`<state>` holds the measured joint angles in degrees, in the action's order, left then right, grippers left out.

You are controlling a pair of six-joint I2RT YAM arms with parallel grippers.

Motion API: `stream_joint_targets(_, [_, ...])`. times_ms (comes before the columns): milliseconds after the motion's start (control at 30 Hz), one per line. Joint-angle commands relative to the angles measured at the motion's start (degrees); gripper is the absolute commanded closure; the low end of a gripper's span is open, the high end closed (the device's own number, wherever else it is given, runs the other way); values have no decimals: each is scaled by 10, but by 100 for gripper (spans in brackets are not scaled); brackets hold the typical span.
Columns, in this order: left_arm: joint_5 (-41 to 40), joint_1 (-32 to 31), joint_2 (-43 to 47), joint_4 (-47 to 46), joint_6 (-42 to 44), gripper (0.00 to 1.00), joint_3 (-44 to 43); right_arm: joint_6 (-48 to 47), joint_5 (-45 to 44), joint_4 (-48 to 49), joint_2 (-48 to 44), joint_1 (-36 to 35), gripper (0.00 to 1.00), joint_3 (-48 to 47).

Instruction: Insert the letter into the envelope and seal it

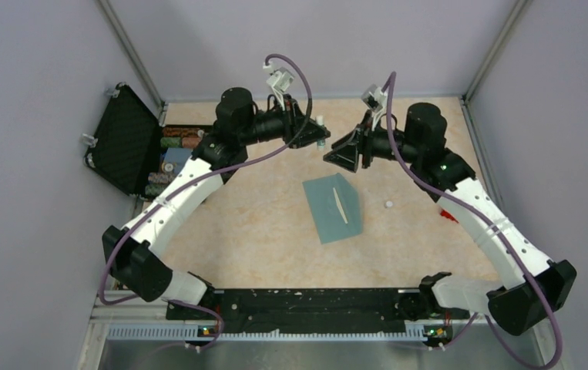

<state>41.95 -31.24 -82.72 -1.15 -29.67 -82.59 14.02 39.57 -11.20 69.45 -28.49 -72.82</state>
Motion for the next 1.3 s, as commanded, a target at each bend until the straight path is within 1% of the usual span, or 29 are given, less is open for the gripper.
stream_joint_targets(0, [-95, 22, 35, 120, 90, 100, 66, -25, 41, -63, -38, 66, 48, 78])
stream_joint_targets(33, [-105, 30, 43, 131, 95, 100, 98, -17, 40, -74, -37, 84, 48, 94])
stream_joint_targets(100, [-102, 49, 52, 133, 87, 100, 163, 6, 7, -115, -21, 115, 49, 114])
stream_joint_targets(167, [-63, 63, 50, 127, 75, 100, 213, 0, -26, -167, 12, 124, 51, 106])
stream_joint_targets(200, [-39, 65, 45, 125, 74, 100, 231, -5, -50, -190, 29, 125, 55, 101])
stream_joint_targets(233, [-9, 69, 37, 121, 72, 100, 245, -6, -78, -197, 39, 127, 62, 106])
stream_joint_targets(267, [23, 72, 26, 112, 67, 100, 258, -5, -101, -193, 43, 129, 73, 114])
stream_joint_targets(300, [52, 74, 12, 102, 61, 100, 270, -6, -122, -182, 45, 132, 89, 126])
stream_joint_targets(333, [72, 76, -4, 89, 54, 100, 279, -7, -144, -174, 47, 132, 100, 135])
stream_joint_targets(400, [70, 79, -29, 50, 27, 100, 297, -8, -173, -166, 64, 133, 100, 143])
stream_joint_targets(467, [43, 85, -47, 18, 11, 100, 310, -3, -196, -166, 90, 135, 100, 145])
stream_joint_targets(600, [-8, 96, -108, 25, 24, 100, 280, 24, -217, -145, 128, 158, 100, 158])
stream_joint_targets(700, [-28, 97, -154, 17, 15, 100, 257, 4, -238, -129, 153, 160, 100, 158])
stream_joint_targets(767, [-28, 97, -180, -26, -3, 100, 247, -5, -255, -124, 177, 162, 100, 157])
stream_joint_targets(933, [1, 97, -239, -51, -43, 100, 202, -17, -218, -112, 219, 167, 100, 160])
stream_joint_targets(1100, [11, 93, -281, -99, -92, 100, 184, -3, -175, -93, 239, 167, 100, 157])
stream_joint_targets(1267, [49, 74, -323, -131, -131, 100, 160, 1, -154, -80, 261, 166, 100, 151])
